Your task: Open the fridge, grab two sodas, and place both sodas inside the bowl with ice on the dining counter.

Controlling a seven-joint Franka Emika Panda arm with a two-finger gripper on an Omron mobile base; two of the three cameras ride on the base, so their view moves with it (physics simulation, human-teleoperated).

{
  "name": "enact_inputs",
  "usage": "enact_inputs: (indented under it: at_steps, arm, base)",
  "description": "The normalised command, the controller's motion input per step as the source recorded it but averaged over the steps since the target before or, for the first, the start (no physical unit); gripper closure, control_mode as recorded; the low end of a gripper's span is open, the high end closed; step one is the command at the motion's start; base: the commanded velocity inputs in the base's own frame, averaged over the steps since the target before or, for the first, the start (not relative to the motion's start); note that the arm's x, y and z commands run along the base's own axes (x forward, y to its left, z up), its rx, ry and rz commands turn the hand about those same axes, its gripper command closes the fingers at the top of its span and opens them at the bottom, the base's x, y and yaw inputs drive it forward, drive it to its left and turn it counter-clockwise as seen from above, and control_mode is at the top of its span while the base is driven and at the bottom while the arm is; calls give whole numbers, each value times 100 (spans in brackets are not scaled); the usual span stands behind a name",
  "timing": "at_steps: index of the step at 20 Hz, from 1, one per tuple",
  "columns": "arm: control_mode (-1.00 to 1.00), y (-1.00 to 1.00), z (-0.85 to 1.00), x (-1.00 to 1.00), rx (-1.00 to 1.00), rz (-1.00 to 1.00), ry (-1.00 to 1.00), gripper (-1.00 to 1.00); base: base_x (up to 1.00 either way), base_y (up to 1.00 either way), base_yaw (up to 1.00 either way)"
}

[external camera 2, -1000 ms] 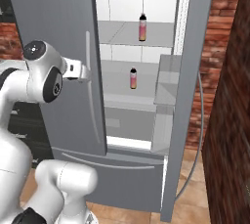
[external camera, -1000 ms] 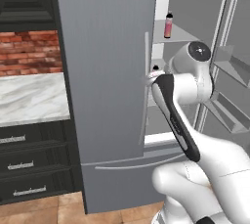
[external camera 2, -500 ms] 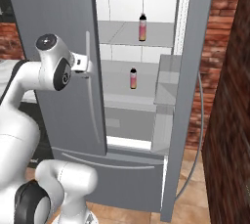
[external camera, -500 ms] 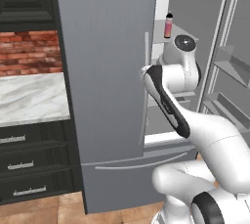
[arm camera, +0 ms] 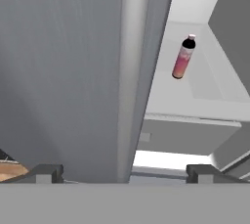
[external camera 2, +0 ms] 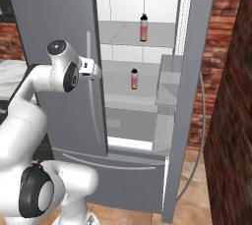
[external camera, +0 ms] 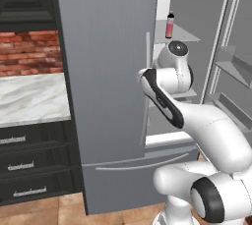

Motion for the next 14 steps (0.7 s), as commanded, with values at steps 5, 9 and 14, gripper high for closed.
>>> enact_inputs:
  at_steps: [5,9,14]
  arm:
    - [-100,8,-23,42,0,0,0,-100]
    - [-100,3,-24,37,0,0,-1,-100]
    - [-100,0,-18,37,0,0,-1,-100]
  base:
    - [0,0,0]
    - [0,0,0]
    - [0,0,0]
